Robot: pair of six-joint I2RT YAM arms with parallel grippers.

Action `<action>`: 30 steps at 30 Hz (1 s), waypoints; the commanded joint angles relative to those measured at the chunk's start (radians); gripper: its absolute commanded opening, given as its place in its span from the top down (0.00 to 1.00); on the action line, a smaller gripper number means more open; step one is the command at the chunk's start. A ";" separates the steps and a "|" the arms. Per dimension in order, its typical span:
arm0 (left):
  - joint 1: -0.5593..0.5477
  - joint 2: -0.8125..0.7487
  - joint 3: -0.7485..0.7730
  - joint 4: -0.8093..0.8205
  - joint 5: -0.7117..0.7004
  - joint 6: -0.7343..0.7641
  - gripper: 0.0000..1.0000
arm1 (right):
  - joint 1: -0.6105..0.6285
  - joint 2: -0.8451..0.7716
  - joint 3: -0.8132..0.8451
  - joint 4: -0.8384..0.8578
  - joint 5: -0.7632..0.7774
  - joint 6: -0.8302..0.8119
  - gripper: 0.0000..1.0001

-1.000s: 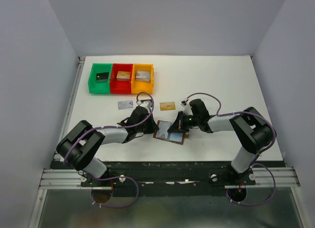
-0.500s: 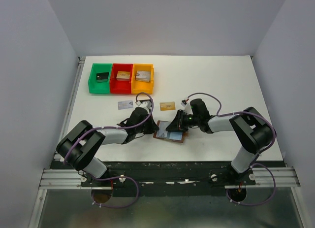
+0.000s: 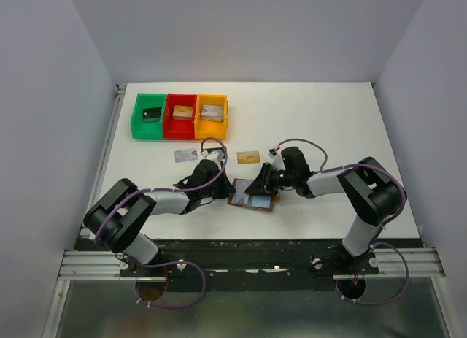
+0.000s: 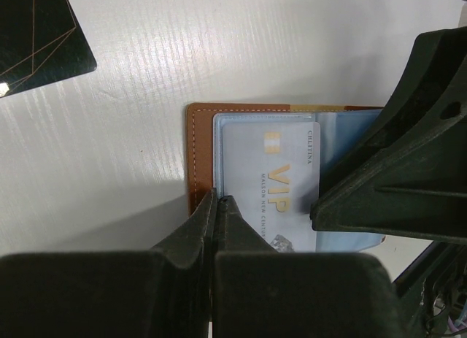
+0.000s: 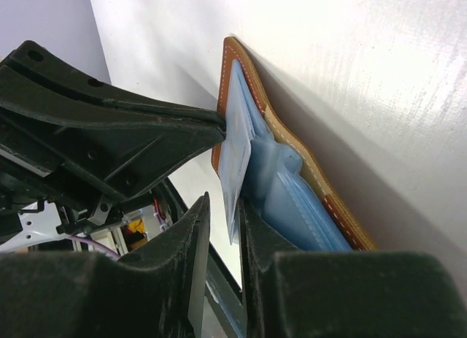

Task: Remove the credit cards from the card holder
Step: Remove the credit card from the card holder.

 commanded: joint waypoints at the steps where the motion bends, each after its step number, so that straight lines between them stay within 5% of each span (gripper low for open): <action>1: -0.011 0.027 -0.033 -0.050 -0.010 0.006 1.00 | 0.008 0.032 0.029 -0.019 0.000 -0.008 0.70; 30: -0.036 0.027 -0.025 -0.045 -0.006 0.020 1.00 | 0.014 0.075 0.067 0.003 -0.043 -0.009 0.74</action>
